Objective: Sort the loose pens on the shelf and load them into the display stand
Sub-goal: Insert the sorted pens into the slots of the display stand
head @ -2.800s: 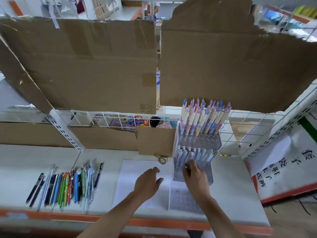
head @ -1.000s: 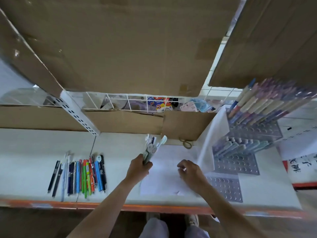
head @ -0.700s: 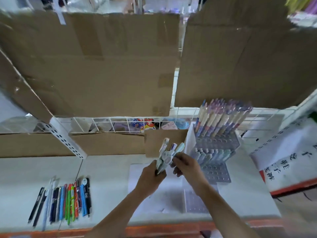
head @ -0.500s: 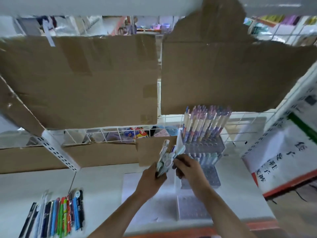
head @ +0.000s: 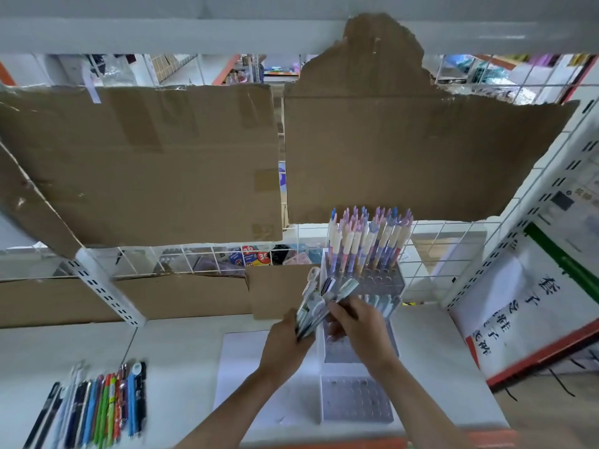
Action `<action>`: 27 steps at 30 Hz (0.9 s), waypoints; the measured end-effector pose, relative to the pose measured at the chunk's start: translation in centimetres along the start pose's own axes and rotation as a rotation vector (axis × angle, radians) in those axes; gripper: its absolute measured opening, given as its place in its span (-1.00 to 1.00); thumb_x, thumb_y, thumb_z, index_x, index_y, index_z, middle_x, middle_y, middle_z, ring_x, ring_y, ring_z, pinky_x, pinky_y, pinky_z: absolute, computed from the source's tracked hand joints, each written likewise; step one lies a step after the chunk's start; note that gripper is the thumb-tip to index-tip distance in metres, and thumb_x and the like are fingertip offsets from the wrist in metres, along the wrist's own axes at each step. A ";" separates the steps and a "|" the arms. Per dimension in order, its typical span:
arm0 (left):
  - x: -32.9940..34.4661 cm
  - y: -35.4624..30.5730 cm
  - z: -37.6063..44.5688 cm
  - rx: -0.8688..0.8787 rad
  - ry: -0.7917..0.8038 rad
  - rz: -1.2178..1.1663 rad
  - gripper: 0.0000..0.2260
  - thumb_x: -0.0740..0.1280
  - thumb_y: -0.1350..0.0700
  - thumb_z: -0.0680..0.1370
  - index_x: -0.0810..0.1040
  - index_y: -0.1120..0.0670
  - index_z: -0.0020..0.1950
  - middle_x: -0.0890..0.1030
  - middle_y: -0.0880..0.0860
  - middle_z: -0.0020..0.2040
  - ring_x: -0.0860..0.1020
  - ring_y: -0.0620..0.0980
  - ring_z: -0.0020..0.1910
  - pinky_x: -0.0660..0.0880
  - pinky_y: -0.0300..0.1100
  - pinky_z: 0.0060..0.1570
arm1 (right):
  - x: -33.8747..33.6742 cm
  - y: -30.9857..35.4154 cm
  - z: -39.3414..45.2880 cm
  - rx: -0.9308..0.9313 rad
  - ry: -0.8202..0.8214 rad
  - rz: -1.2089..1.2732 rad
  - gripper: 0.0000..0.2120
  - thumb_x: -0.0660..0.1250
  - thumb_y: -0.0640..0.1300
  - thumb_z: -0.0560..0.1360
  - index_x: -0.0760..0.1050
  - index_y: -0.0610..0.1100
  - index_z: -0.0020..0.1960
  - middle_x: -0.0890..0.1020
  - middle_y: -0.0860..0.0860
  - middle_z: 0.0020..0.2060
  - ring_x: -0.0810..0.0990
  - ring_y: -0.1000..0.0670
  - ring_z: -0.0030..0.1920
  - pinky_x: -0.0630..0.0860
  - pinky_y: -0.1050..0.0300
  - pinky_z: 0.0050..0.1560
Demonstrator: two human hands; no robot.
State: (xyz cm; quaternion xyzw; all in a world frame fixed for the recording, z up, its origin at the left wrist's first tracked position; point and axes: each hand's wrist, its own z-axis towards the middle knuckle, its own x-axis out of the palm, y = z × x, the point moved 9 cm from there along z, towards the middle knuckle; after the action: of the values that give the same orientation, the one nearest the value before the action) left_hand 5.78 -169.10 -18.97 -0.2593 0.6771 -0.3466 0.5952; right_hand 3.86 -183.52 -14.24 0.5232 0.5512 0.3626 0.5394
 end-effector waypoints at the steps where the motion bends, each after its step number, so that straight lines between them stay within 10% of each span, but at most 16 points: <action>1: 0.0 -0.4 0.2 0.013 -0.005 -0.009 -0.87 0.32 0.13 0.52 0.44 0.08 0.04 0.54 -0.03 -0.27 0.43 -0.17 -0.42 0.28 -0.38 -0.47 | -0.5 0.3 -0.2 -0.020 -0.030 -0.007 -0.82 0.30 -0.23 0.54 0.51 -0.30 -0.19 0.63 -0.08 -0.43 0.59 -0.03 -0.46 0.58 0.11 -0.36; 8: -0.5 0.4 0.0 0.012 -0.081 -0.056 -0.85 0.26 0.04 0.58 0.42 0.12 -0.01 0.52 0.05 -0.36 0.38 -0.13 -0.51 0.23 -0.31 -0.52 | -8.3 1.1 -0.4 -0.213 -0.346 -0.166 -0.85 0.20 -0.28 0.57 0.35 -0.24 -0.18 0.59 0.01 -0.42 0.57 0.07 -0.49 0.52 0.14 -0.40; 15: -0.2 2.0 -1.3 -0.035 -0.153 -0.176 -0.80 0.29 -0.02 0.55 0.45 0.11 -0.06 0.41 -0.05 -0.47 0.36 -0.11 -0.51 0.29 -0.19 -0.44 | -5.8 -3.8 2.3 -0.215 -0.159 -0.504 -0.83 0.27 -0.34 0.52 0.30 -0.17 -0.12 0.61 -0.21 -0.33 0.62 -0.22 -0.32 0.55 -0.19 -0.31; 27: -0.6 1.6 -2.2 -0.001 -0.162 -0.191 -0.85 0.31 -0.03 0.55 0.41 -0.02 -0.15 0.40 -0.07 -0.50 0.38 -0.11 -0.51 0.36 -0.12 -0.42 | -2.8 -9.9 3.8 0.041 -0.042 -0.560 -0.76 0.10 -0.26 0.57 0.25 -0.09 -0.26 0.56 -0.24 -0.25 0.58 -0.25 -0.19 0.49 -0.12 -0.21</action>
State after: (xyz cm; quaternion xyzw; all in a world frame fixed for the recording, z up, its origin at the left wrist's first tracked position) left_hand 3.84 -167.31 -19.72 -0.3499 0.5992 -0.3795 0.6120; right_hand 5.37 -188.76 -23.73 0.3689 0.6701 0.1774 0.6192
